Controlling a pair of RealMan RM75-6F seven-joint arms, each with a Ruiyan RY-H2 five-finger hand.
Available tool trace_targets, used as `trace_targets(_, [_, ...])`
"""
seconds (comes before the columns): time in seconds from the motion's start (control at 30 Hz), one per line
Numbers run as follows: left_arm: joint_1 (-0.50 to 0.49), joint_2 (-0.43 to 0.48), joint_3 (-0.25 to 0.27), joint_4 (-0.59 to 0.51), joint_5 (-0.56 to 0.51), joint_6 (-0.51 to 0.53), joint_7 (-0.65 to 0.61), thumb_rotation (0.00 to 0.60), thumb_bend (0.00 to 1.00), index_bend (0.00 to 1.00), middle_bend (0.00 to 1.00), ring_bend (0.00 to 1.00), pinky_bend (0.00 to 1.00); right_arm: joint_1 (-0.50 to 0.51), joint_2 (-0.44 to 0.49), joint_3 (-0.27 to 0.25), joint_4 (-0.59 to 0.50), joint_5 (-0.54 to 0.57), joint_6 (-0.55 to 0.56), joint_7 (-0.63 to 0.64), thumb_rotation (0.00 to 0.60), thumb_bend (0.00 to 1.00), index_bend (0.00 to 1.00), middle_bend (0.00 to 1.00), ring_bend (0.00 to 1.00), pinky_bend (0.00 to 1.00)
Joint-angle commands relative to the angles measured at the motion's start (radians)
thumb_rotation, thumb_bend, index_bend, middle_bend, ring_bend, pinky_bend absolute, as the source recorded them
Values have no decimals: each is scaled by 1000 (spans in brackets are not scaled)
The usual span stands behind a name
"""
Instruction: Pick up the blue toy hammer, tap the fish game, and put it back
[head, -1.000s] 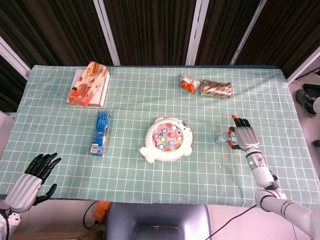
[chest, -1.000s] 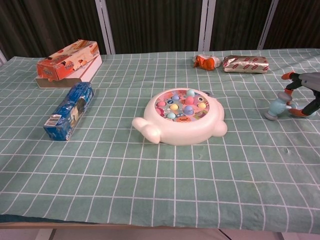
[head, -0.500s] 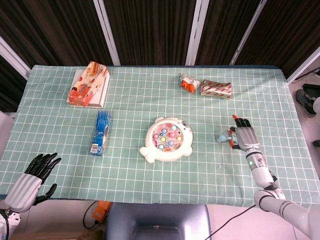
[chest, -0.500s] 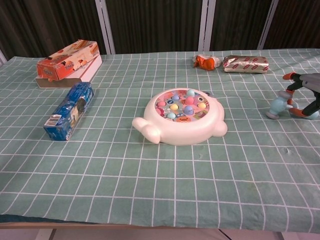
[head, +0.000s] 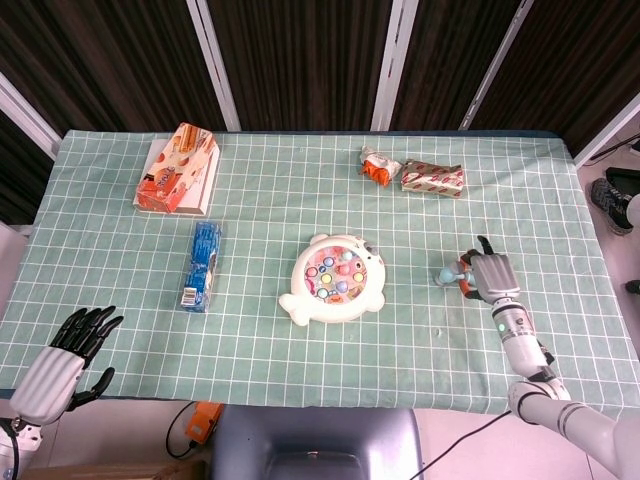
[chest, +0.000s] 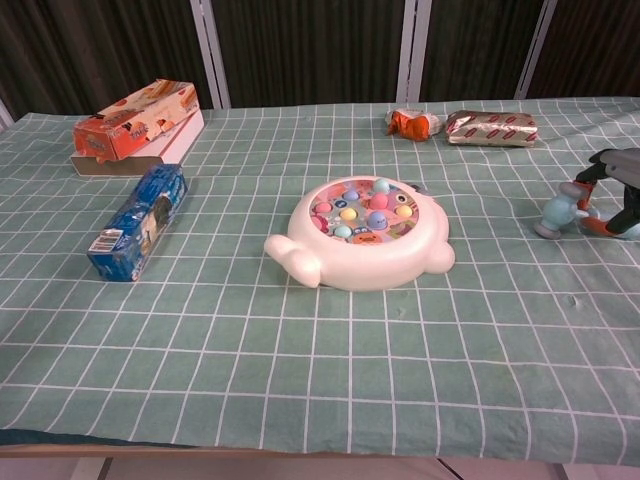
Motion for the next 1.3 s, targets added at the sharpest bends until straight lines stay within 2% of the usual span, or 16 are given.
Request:
trace_targets(0.03, [0, 0, 0, 0, 0, 0, -1, 600, 428, 0, 0, 0, 28, 0, -2, -1, 1, -5, 3, -2, 600, 650, 853, 545, 631, 653])
trace_targets(0.33, [-1, 0, 0, 1, 1, 1, -3, 600, 428, 0, 0, 0, 28, 0, 6, -7, -10, -10, -7, -6, 600, 652, 908, 635, 720, 727])
trace_targets(0.6, [-2, -1, 0, 1, 0, -2, -3, 600, 433, 0, 0, 0, 28, 0, 3, -1, -9, -3, -11, 0, 600, 652, 909, 640, 736, 755])
trace_targets(0.93, [-4, -1, 0, 1, 0, -5, -4, 600, 437, 0, 0, 0, 28, -2, 9, 8, -6, -21, -16, 75, 600, 652, 909, 640, 759, 778])
trace_targets(1.1, [-4, -1, 0, 1, 0, -3, -5, 600, 446, 0, 0, 0, 28, -10, 92, 41, -119, -34, 15, 145, 600, 652, 909, 640, 759, 778])
trace_targets(1.2, [-3, -1, 1, 2, 4, -2, -5, 600, 446, 0, 0, 0, 28, -15, 165, 56, -221, -43, 51, 126, 600, 652, 909, 640, 759, 778])
trace_targets(1.3, [-4, -1, 2, 1, 7, 0, -5, 600, 446, 0, 0, 0, 28, -11, 244, 74, -350, -32, 81, 49, 600, 652, 908, 640, 759, 778])
